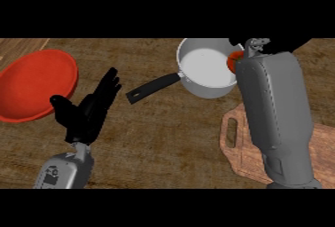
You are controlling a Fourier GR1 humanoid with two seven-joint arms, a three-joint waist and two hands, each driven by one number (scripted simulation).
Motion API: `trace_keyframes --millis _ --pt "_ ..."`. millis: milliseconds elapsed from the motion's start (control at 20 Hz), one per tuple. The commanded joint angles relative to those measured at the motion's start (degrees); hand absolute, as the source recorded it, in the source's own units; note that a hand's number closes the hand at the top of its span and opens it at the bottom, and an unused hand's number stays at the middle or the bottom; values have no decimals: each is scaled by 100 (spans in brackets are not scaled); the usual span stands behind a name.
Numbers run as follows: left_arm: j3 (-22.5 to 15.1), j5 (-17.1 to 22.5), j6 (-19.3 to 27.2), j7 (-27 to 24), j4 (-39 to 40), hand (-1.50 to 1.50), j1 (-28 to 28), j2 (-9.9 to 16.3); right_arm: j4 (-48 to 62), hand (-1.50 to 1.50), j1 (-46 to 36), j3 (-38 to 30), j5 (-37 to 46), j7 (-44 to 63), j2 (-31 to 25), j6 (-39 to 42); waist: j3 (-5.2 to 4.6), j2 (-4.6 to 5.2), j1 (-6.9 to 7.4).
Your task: Pick the tomato from the cutting board and place it in the pot
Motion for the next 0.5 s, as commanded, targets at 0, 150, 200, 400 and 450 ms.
trace_keyframes --millis 0,150,200,400,450 --pt "15 -33 93 -3 132 0 -66 -81 -143 -150 -151 123 -90 1367 38 -1417 -3 -19 -95" --pt "47 -76 13 -128 84 0 80 63 -351 -150 -242 343 678 1307 38 -1813 -19 -49 -77" --pt "78 -58 29 -2 39 0 3 83 -337 -150 -309 313 958 1295 38 -1906 -17 -42 -113" --pt "144 -39 84 89 -3 0 -56 89 -674 -150 -145 406 1572 1367 38 -2193 -12 -79 -240" --pt "164 -11 83 -35 20 0 107 62 -752 -150 -189 289 1765 1367 38 -2104 -19 -95 -281"
